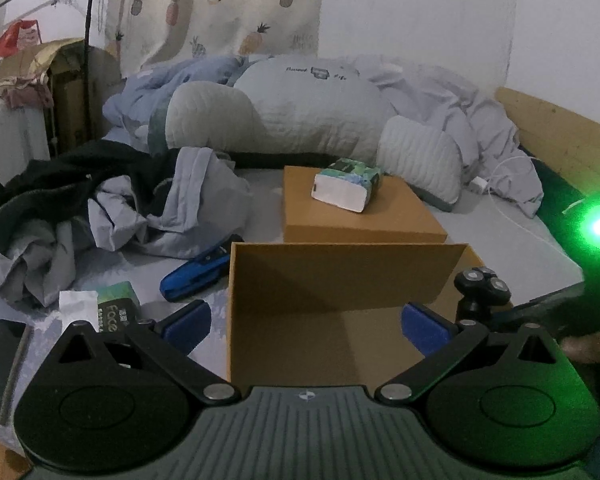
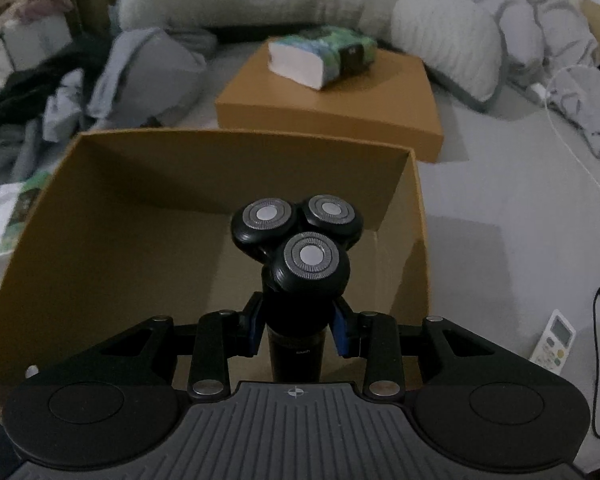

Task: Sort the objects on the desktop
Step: 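Lower the shaver into the cardboard box and open the right gripper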

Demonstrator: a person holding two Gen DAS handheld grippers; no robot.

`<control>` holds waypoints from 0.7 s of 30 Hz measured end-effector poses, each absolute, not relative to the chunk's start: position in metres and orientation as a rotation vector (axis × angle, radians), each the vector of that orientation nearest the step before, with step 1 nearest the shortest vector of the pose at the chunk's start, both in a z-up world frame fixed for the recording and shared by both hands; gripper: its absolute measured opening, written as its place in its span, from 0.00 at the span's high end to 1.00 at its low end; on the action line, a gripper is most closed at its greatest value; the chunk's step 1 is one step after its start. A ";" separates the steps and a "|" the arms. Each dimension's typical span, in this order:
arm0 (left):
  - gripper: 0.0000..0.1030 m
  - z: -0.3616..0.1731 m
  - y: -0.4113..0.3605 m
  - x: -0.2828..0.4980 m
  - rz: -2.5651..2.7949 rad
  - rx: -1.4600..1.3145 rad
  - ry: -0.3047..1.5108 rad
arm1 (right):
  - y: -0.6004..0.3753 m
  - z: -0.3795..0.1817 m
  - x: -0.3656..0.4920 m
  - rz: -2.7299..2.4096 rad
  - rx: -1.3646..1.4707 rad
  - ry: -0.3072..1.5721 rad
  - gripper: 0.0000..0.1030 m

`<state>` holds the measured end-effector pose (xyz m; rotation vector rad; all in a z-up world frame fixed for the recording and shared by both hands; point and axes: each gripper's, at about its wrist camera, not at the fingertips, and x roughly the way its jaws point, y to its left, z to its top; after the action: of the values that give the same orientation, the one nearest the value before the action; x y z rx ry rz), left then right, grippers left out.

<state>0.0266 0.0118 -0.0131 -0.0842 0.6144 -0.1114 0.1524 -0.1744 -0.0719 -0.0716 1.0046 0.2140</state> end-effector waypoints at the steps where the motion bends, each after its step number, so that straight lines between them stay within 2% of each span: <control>1: 0.00 -0.015 0.012 0.027 -0.117 -0.089 0.619 | -0.173 -0.075 0.158 0.203 -0.076 1.019 0.64; 21: 0.00 -0.029 0.014 0.035 -0.140 -0.091 0.655 | -0.160 -0.133 0.223 0.141 -0.083 1.212 0.63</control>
<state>0.0350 0.0140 -0.0288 -0.0908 0.6551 -0.1396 0.2228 -0.1599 -0.1330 -0.0832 1.2121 0.1412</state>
